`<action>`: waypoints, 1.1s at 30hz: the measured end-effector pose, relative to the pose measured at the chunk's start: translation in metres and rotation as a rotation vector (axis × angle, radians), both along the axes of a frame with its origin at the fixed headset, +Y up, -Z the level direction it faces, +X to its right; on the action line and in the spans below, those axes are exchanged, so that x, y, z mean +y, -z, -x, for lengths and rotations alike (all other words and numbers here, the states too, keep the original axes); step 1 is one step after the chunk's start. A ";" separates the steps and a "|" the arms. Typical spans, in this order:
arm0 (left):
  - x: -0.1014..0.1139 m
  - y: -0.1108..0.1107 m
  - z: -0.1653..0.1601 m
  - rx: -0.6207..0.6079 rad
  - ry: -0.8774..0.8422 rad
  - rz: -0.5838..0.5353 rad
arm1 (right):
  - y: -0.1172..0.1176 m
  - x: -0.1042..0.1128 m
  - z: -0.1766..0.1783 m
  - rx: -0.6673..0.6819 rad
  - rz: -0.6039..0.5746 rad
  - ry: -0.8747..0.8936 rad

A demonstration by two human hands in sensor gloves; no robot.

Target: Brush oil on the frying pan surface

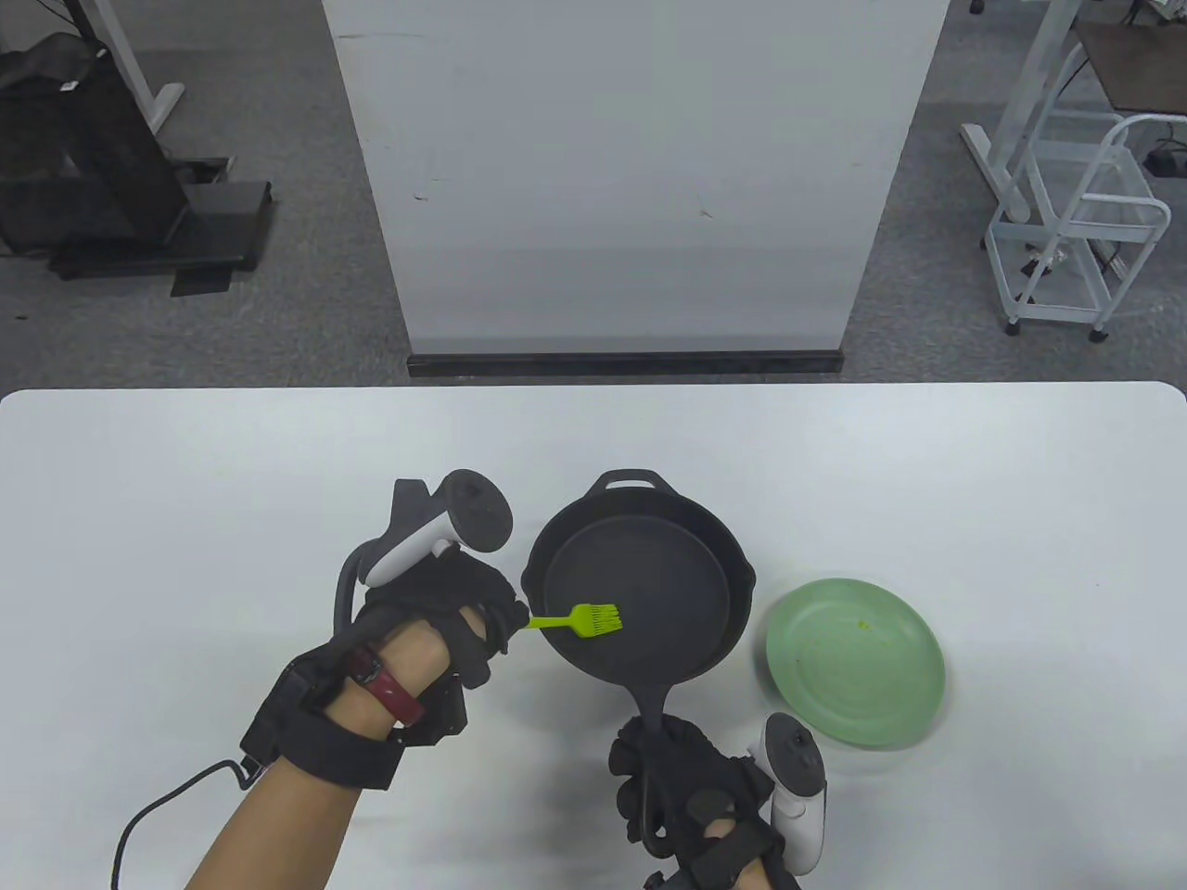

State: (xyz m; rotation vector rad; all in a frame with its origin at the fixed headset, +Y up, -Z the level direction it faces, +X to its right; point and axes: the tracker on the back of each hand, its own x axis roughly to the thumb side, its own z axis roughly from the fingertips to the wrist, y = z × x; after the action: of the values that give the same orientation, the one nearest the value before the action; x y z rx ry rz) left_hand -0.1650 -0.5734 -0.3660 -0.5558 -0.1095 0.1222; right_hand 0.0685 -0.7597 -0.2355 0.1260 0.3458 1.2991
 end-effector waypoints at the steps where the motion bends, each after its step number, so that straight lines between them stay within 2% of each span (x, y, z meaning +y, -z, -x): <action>1: 0.006 -0.003 -0.002 -0.011 0.033 -0.031 | 0.000 0.000 0.000 -0.002 0.001 0.000; 5: 0.028 -0.015 -0.010 -0.033 0.100 -0.123 | 0.000 -0.001 0.000 -0.006 0.007 -0.002; 9: 0.036 -0.023 -0.019 -0.044 0.185 -0.171 | 0.000 -0.001 0.000 -0.013 0.011 -0.009; 15: 0.019 -0.023 -0.034 -0.090 0.210 -0.101 | -0.001 0.000 0.002 -0.001 0.002 -0.013; 23: 0.005 -0.019 -0.049 -0.141 0.087 -0.026 | -0.001 -0.001 0.001 0.000 0.008 -0.001; 30: -0.004 -0.019 -0.063 -0.185 0.009 -0.006 | 0.000 -0.001 0.001 -0.007 0.016 0.001; 33: -0.009 -0.016 -0.069 -0.187 -0.097 0.036 | 0.000 0.001 0.002 0.010 0.005 0.005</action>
State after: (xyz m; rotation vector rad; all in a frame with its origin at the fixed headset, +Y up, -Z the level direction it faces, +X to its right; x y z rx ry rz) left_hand -0.0960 -0.5826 -0.3496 -0.5973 -0.3168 0.1670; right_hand 0.0668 -0.7590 -0.2353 0.1295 0.3573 1.2932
